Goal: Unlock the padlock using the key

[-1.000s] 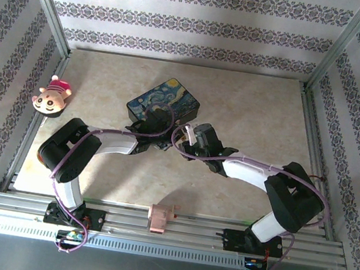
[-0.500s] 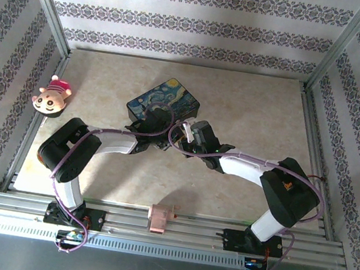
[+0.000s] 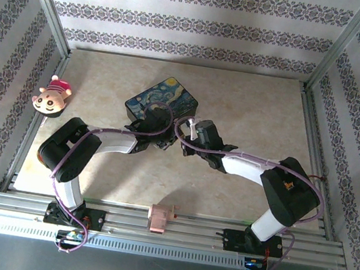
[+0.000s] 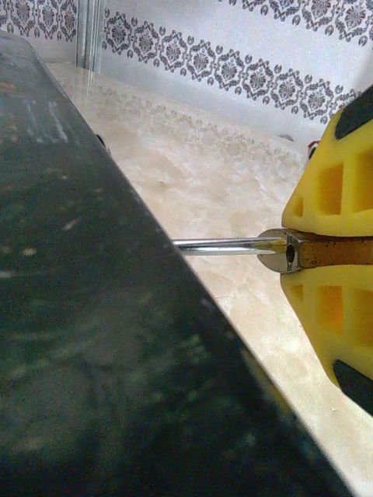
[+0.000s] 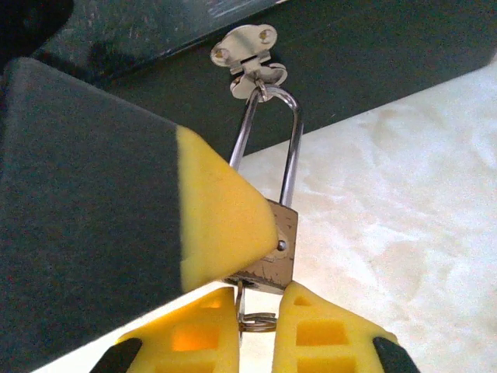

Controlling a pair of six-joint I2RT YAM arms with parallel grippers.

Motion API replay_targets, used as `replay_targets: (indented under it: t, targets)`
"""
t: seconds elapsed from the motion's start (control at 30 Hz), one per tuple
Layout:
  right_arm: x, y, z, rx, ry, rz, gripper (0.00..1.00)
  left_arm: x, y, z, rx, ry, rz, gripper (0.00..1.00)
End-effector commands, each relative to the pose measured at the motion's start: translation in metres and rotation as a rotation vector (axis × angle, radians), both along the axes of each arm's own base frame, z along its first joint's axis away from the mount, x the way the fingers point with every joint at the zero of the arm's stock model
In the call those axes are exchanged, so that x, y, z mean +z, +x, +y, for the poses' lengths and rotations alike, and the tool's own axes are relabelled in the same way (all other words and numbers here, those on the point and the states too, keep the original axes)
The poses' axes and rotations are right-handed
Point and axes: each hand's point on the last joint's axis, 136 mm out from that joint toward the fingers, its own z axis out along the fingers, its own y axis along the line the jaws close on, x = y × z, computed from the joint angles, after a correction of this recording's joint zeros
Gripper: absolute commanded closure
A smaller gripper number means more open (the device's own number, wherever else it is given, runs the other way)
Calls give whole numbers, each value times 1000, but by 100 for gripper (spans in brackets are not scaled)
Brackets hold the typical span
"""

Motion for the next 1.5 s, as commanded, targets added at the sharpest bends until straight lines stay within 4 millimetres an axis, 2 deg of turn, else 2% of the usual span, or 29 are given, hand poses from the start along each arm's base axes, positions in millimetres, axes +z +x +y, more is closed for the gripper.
replay_targets:
  t: [0.0, 0.2, 0.47, 0.57, 0.77, 0.8, 0.9, 0.97, 1.1, 1.17, 1.23, 1.33, 1.47]
  targets:
    - [8, 18, -6, -97, 174, 33, 98, 5, -7, -12, -56, -44, 22, 100]
    - [10, 20, -3, -101, 362, 166, 100, 4, -7, -11, -50, -44, 21, 100]
    - [18, 28, -5, -116, 585, 240, 100, 2, -8, -8, -40, -46, 22, 99]
    - [21, 28, -5, -114, 624, 248, 100, 2, -8, -5, -33, -45, 21, 98]
    - [18, 28, -6, -119, 623, 252, 100, 2, -7, -4, -27, -54, 17, 88]
    - [17, 28, -6, -118, 622, 254, 100, 2, -7, -4, -27, -53, 16, 85]
    - [19, 29, -5, -114, 621, 244, 100, 2, -6, -4, -24, -49, 10, 65]
    - [20, 29, -4, -110, 620, 239, 100, 2, -5, -2, -17, -36, 4, 61]
    - [22, 30, -1, -102, 617, 234, 100, 1, -1, 6, 0, 25, -20, 59]
    - [22, 29, 0, -99, 613, 235, 100, 1, 2, 9, 8, 48, -37, 53]
    - [21, 29, 1, -96, 610, 236, 100, 1, 5, 10, 15, 59, -48, 38]
    - [21, 28, 2, -93, 605, 237, 100, 2, 9, 10, 25, 54, -64, 24]
    - [22, 29, 4, -86, 600, 230, 100, 7, 15, 10, 46, 47, -94, 20]
